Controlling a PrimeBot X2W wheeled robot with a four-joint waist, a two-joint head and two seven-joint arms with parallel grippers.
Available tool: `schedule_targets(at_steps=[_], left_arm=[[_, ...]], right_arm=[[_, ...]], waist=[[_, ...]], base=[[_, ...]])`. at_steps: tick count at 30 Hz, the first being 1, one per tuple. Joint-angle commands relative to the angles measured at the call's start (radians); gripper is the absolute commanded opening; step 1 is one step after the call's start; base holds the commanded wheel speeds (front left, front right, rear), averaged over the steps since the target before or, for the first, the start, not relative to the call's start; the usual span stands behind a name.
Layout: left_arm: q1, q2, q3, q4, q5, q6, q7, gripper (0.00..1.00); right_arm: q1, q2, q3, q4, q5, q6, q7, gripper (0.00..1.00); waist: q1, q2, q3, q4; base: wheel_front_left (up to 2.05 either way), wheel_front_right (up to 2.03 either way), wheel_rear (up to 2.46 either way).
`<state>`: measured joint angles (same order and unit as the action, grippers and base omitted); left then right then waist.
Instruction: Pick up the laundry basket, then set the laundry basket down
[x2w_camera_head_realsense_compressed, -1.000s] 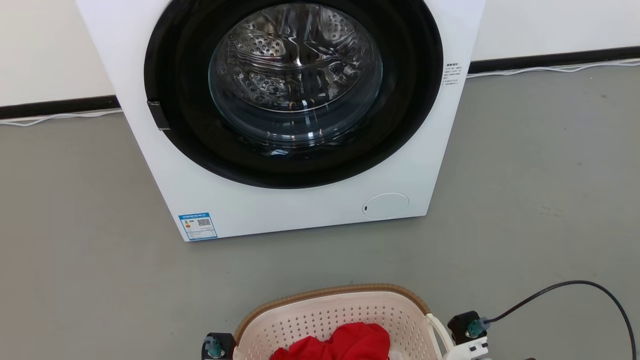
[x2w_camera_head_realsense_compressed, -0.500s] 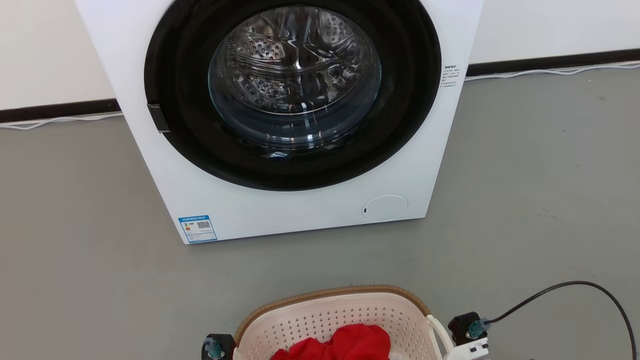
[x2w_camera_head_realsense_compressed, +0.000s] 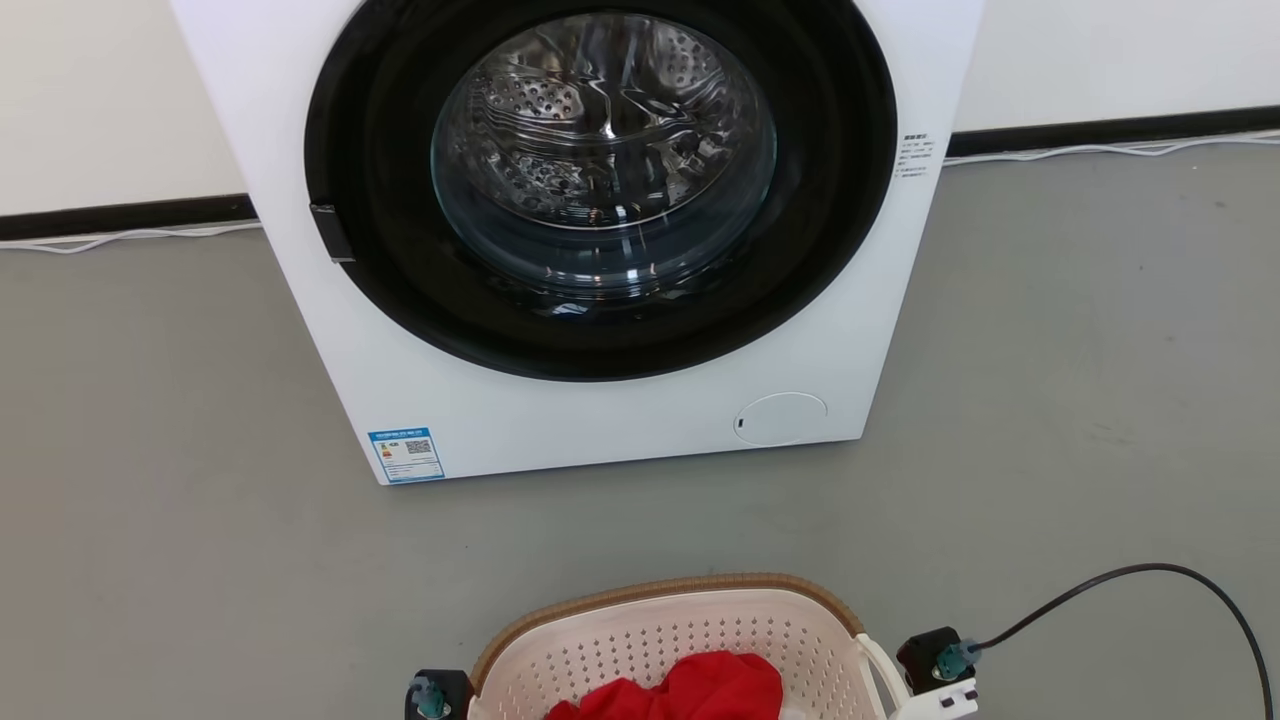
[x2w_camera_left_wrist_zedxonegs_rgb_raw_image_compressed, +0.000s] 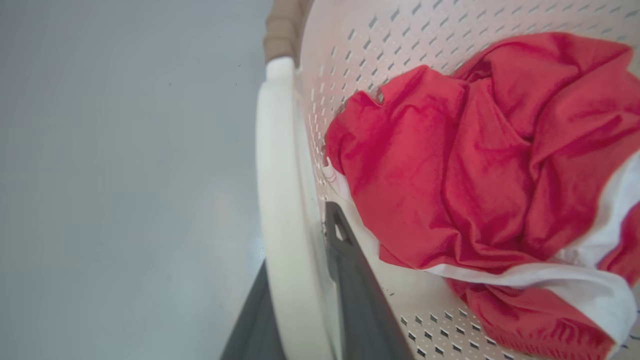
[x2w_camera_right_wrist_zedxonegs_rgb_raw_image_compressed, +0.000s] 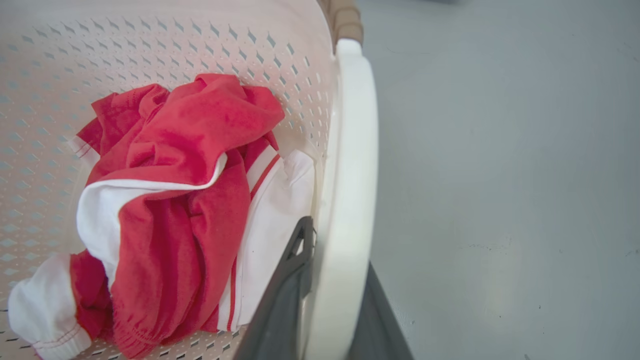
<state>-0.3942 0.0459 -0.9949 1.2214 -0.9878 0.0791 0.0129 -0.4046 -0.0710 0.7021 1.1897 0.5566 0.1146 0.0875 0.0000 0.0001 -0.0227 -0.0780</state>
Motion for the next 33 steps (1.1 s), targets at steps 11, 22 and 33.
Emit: schedule_targets(at_steps=[11,22,33], left_arm=[[-0.031,0.004,-0.008,-0.02,-0.021,0.002,-0.022,0.0],[-0.035,0.004,-0.026,-0.013,-0.04,0.0,-0.027,0.0],[-0.051,0.004,-0.042,-0.007,-0.056,-0.002,-0.034,0.0]], right_arm=[[-0.01,0.021,0.033,-0.02,0.017,0.016,-0.011,0.0],[-0.014,0.021,0.041,-0.016,0.024,0.016,-0.012,0.0],[-0.026,0.021,0.043,-0.013,0.025,0.016,-0.022,0.0]], waist=[[0.0,-0.0001,-0.005,0.015],[0.0,-0.0001,-0.001,0.015],[0.0,-0.0001,0.02,0.02]], base=[[0.0,0.0,0.0],[0.0,0.0,0.0],[0.0,0.0,0.0]])
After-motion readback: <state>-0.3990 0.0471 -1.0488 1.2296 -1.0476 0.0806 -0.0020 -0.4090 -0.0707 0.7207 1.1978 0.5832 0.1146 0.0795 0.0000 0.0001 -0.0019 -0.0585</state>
